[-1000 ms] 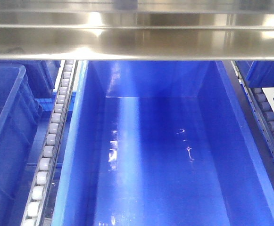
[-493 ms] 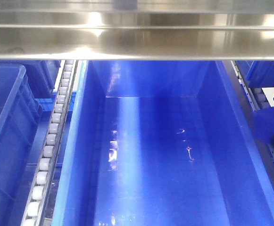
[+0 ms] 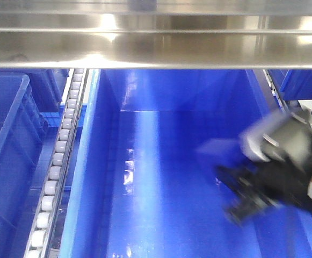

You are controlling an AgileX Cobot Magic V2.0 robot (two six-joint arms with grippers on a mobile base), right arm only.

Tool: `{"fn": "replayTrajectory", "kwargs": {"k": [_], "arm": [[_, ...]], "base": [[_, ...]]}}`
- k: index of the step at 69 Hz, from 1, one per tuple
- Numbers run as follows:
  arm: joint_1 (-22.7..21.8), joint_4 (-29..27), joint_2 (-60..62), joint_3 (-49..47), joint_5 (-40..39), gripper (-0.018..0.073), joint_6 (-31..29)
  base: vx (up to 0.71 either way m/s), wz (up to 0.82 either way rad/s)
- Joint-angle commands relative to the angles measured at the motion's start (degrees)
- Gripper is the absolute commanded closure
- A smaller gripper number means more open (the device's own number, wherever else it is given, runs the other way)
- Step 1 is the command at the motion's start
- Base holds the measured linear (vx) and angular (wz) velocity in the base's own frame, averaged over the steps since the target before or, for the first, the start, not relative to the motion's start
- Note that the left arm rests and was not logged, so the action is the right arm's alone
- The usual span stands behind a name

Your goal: Pour parts from conveyor to right shelf

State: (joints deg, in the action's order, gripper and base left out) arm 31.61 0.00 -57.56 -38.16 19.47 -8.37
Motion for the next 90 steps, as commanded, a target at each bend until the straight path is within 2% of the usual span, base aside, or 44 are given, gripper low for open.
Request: {"fn": "replayTrajectory", "kwargs": {"k": [1, 29, 40, 51, 65, 78, 90], "arm": [[0.14, 0.00, -5.69, -7.15, -1.90, 0.0552, 1.92], [0.14, 0.00, -31.72, -30.90, 22.54, 0.0548, 4.10], [0.14, 0.00, -38.26, -35.75, 26.80, 0.0543, 4.84], [0.14, 0.38, -43.22, -38.90, 29.31, 0.0499, 8.37], [0.14, 2.07, -45.82, -41.08, 31.40, 0.0335, 10.25], [0.14, 2.07, -45.82, -41.07, 28.40, 0.0097, 11.86], [0.14, 2.31, -45.63, -41.07, 25.53, -0.0048, 12.39]], "base": [[0.00, 0.00], [0.00, 0.00], [0.00, 0.00], [0.00, 0.00], [0.00, 0.00], [0.00, 0.00], [0.00, 0.00]]}}
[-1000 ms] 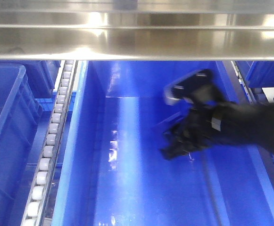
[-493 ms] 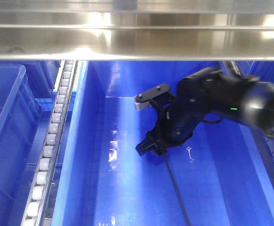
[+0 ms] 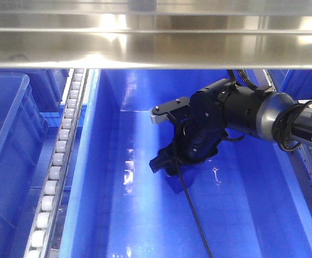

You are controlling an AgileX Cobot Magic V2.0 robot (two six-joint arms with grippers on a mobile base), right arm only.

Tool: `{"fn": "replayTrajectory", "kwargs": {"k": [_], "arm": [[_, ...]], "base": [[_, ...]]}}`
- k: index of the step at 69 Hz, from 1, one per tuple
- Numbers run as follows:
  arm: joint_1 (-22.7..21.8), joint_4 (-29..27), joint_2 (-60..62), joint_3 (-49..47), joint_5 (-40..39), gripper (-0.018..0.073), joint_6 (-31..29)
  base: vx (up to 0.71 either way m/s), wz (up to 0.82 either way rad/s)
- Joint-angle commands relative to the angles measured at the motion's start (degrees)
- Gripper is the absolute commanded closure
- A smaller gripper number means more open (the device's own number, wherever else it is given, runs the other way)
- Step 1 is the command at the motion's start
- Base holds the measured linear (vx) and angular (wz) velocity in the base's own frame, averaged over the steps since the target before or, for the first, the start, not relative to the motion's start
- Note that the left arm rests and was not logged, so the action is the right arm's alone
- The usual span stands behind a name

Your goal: Pour parts from conveyor to right shelf

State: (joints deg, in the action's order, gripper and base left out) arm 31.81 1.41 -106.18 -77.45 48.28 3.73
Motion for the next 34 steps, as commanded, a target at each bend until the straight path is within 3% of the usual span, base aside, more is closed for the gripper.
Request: {"fn": "replayTrajectory", "kwargs": {"k": [1, 25, 34], "arm": [[-0.06, 0.90, 2.99, -1.78, -3.49, -0.0052, 0.30], [-0.06, 1.21, 8.50, -0.99, -11.51, -0.0044, -0.04], [-0.06, 1.21, 12.78, 4.09, -21.58, -0.0014, -0.16]], "base": [[0.00, 0.00], [0.00, 0.00], [0.00, 0.00]]}}
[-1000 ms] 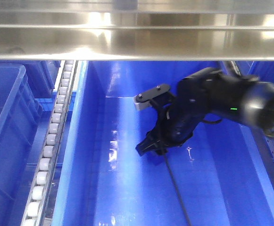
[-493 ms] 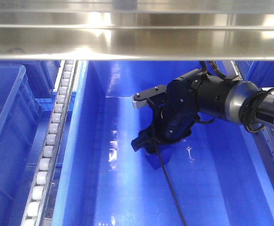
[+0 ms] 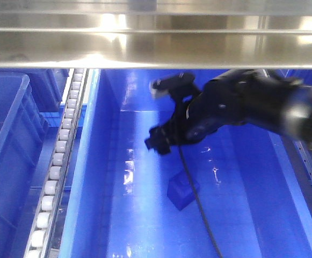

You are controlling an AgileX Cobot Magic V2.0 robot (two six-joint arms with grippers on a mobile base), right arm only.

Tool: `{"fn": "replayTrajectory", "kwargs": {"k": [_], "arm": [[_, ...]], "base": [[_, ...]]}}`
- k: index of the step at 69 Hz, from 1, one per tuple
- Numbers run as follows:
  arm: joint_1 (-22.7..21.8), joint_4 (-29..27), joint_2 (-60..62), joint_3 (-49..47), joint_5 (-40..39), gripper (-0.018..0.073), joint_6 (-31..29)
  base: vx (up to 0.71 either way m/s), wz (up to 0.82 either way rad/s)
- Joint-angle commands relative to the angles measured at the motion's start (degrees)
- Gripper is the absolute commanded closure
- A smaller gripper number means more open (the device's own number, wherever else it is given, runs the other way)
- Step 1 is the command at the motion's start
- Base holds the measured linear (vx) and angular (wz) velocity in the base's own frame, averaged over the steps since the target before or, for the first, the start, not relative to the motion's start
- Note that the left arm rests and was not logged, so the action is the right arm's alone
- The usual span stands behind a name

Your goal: Pour parts from conveyor to right shelf

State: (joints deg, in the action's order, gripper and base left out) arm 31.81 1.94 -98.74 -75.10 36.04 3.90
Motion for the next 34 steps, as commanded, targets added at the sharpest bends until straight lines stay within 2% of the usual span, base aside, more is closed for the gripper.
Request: {"fn": "replayTrajectory", "kwargs": {"k": [1, 15, 25, 34], "arm": [[-0.06, 0.68, 5.82, 2.48, -10.62, -0.0012, -0.32], [-0.06, 0.68, 14.11, 13.88, -26.64, -0.0003, -0.76], [-0.06, 0.68, 20.41, 20.71, -32.08, -0.0003, -2.58], [-0.06, 0.68, 25.85, 26.45, -33.94, -0.0003, -3.34]], "base": [[0.00, 0.00], [0.00, 0.00], [0.00, 0.00], [0.00, 0.00]]}}
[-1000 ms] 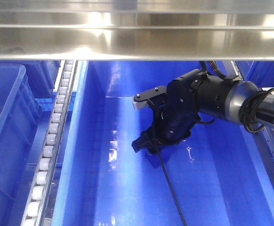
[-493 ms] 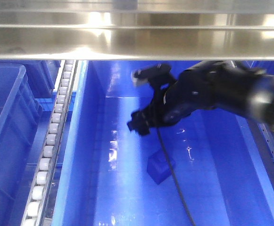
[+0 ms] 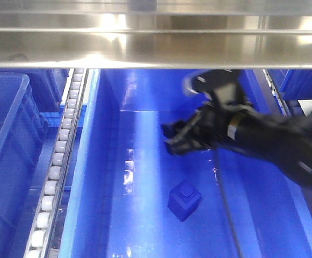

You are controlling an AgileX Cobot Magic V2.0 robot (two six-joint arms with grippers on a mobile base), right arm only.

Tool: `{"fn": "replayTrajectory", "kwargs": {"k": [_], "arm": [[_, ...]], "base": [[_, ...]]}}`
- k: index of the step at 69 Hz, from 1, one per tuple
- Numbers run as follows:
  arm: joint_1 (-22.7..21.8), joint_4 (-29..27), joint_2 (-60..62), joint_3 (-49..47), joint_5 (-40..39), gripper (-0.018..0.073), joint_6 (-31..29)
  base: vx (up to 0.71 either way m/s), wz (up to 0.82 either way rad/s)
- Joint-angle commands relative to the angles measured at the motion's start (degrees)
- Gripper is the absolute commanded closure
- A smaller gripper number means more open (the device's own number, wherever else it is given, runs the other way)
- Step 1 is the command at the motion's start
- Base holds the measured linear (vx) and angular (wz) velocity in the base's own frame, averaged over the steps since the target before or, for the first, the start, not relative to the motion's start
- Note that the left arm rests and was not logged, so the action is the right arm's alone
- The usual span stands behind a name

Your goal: Pour parts from conveyor to right shelf

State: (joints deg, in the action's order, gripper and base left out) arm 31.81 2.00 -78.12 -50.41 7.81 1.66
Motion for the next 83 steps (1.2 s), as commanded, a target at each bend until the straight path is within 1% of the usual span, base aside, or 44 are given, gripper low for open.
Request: {"fn": "replayTrajectory", "kwargs": {"k": [1, 6, 11, 18, 25, 37, 46, 52, 58, 61, 69, 83], "arm": [[-0.06, 0.70, 5.83, 2.76, -5.96, -0.0003, -1.17], [-0.06, 0.77, 9.20, 6.31, -7.81, -0.0003, -1.66], [-0.06, 0.77, 12.75, 10.73, -11.32, -0.0003, -2.81], [-0.06, 0.03, 17.30, 15.78, -14.93, -0.0003, -2.81], [-0.06, -0.19, 22.67, 19.44, -15.33, -0.0003, -2.81], [-0.11, -0.28, 28.71, 20.48, -15.01, -0.0003, -2.81], [-0.85, -0.28, 29.66, 20.48, -14.25, -0.0003, -3.68], [-4.79, -1.13, 29.55, 20.48, -13.30, -0.0003, -3.48], [-10.37, -2.95, 29.55, 20.48, -13.49, -0.0003, -3.48], [-13.91, -3.87, 29.77, 20.48, -13.87, -0.0003, -3.48], [-20.30, -4.90, 30.38, 20.48, -13.46, -0.0003, -3.48], [-26.34, -4.56, 36.19, 20.48, -9.29, -0.0003, -4.15]], "base": [[0.00, 0.00], [0.00, 0.00], [0.00, 0.00], [0.00, 0.00], [0.00, 0.00], [0.00, 0.00], [0.00, 0.00], [0.00, 0.00], [0.00, 0.00], [0.00, 0.00], [0.00, 0.00], [0.00, 0.00]]}}
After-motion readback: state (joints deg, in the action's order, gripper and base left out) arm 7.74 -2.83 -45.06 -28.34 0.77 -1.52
